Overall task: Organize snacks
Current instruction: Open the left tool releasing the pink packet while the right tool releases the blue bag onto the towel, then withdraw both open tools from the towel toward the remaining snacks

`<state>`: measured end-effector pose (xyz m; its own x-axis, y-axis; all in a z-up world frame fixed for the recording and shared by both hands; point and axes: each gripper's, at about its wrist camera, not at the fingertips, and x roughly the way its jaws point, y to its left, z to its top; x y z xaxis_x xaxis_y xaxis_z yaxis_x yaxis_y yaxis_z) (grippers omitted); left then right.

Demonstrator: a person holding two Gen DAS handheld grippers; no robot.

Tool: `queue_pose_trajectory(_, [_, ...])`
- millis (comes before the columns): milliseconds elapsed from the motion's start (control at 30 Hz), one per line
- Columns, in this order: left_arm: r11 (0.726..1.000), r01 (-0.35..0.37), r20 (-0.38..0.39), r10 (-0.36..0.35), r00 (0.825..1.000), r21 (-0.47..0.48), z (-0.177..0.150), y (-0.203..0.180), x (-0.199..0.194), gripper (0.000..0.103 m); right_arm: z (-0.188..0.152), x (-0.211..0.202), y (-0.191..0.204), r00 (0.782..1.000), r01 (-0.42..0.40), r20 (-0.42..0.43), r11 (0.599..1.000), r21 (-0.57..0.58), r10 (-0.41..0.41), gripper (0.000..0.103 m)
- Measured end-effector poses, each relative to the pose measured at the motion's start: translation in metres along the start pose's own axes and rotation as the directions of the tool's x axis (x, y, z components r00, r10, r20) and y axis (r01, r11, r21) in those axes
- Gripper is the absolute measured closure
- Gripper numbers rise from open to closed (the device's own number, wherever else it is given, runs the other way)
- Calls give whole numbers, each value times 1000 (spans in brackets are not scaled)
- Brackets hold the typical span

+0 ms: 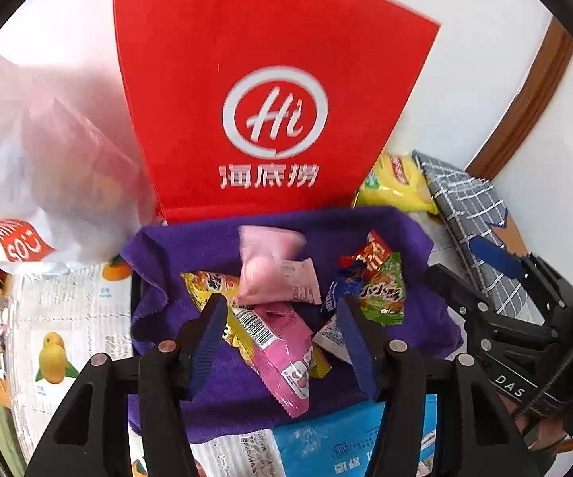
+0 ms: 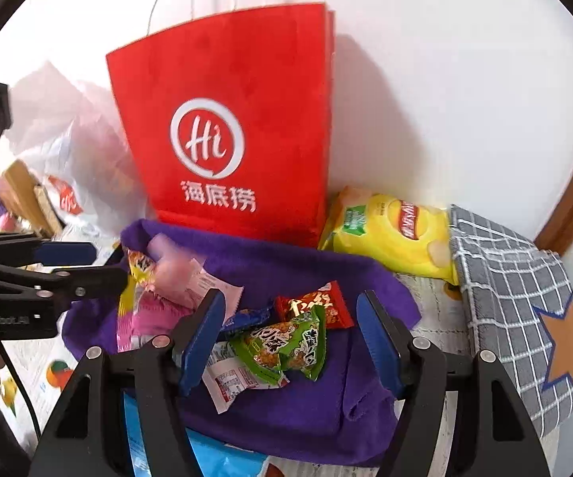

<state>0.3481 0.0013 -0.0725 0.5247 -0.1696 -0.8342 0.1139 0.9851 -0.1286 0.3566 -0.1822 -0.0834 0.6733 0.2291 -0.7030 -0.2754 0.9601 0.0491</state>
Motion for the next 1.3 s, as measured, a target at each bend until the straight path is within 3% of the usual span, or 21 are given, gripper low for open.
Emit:
queue_pose_trajectory(200, [998,46,70,-48,996,31,-1,-10,-23,47,-11,-31,0,996,83,33,997,9,-83,35])
queue_pose_trajectory(433, [997,75,110,-78,991,25,-7,-20,-57,48,-25,-76,-12,995,96,-5,993,71,-96,35])
queue_pose_trajectory(567, [994,96,176,-105,979,55,-21,-32,-90,48,-32,-100,-16,996,91,6,991,97,-92,35])
queue_pose_trajectory(1033, [999,46,165,-43,985,-10,-98,-17,-129,47,-81,-155,13,998,31,50,999,42,-33,35])
queue_pose_trajectory(1300, [994,53,107,-43,993,-95,-139,2,-125,47,-121,-152,27,999,-33,9,999,39,33,37])
